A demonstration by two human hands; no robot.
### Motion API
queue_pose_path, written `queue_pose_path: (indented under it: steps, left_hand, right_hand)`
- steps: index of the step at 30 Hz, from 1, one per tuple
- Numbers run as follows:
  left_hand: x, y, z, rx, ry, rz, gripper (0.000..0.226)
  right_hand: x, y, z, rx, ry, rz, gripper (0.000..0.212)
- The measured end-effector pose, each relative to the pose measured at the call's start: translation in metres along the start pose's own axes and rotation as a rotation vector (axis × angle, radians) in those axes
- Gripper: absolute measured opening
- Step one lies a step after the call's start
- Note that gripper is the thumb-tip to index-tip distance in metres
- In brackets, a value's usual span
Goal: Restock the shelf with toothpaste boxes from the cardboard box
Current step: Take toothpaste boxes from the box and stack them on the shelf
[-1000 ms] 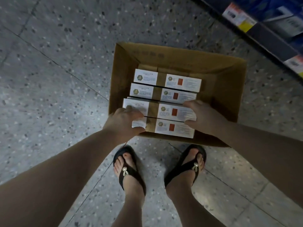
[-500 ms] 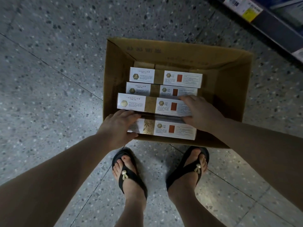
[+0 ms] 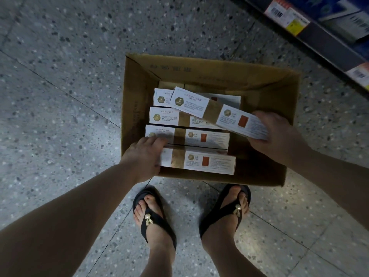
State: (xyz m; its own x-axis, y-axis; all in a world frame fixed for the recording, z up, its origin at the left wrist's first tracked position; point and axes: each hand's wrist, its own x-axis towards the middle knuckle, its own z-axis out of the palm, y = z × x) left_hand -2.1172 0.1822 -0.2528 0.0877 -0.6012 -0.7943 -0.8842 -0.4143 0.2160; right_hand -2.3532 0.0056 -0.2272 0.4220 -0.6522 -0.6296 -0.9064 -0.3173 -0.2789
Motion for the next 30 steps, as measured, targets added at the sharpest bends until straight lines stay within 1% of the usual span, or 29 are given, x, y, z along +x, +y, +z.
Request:
queue_pose_path:
  steps: [2, 5, 7, 10, 13, 16, 19, 24, 27, 30]
  left_hand:
    - [-0.005, -0.002, -0.002, -0.046, 0.059, 0.026, 0.067]
    - [-0.021, 0.001, -0.013, -0.147, 0.151, 0.051, 0.066]
    - [-0.039, 0.005, -0.027, -0.228, 0.212, 0.078, 0.063]
    - [-0.075, 0.015, -0.055, -0.289, 0.292, 0.182, 0.059]
    - [-0.117, 0.028, -0.095, -0.252, 0.381, 0.295, 0.052]
    - [-0.161, 0.044, -0.139, -0.253, 0.455, 0.360, 0.051]
    - [-0.208, 0.061, -0.188, -0.248, 0.530, 0.423, 0.054]
    - [-0.299, 0.093, -0.273, -0.170, 0.581, 0.528, 0.052]
    - [-0.356, 0.113, -0.319, -0.112, 0.576, 0.586, 0.049]
    - [-0.412, 0.137, -0.363, -0.047, 0.577, 0.674, 0.048]
  right_hand:
    - [-0.003, -0.001, -0.001, 0.026, 0.000, -0.015, 0.065]
    - [-0.016, -0.007, -0.013, 0.072, 0.019, -0.036, 0.064]
    - [-0.029, -0.013, -0.030, 0.106, 0.040, -0.051, 0.063]
    - [-0.057, -0.024, -0.068, 0.166, 0.057, -0.049, 0.060]
    - [-0.089, -0.033, -0.115, 0.203, 0.069, -0.067, 0.061]
    - [-0.128, -0.045, -0.163, 0.244, 0.104, -0.063, 0.064]
    - [-0.173, -0.061, -0.216, 0.322, 0.169, -0.008, 0.065]
    - [-0.267, -0.083, -0.310, 0.349, 0.316, -0.021, 0.063]
    - [-0.339, -0.101, -0.375, 0.381, 0.419, 0.035, 0.054]
    - [-0.419, -0.113, -0.428, 0.406, 0.530, 0.054, 0.050]
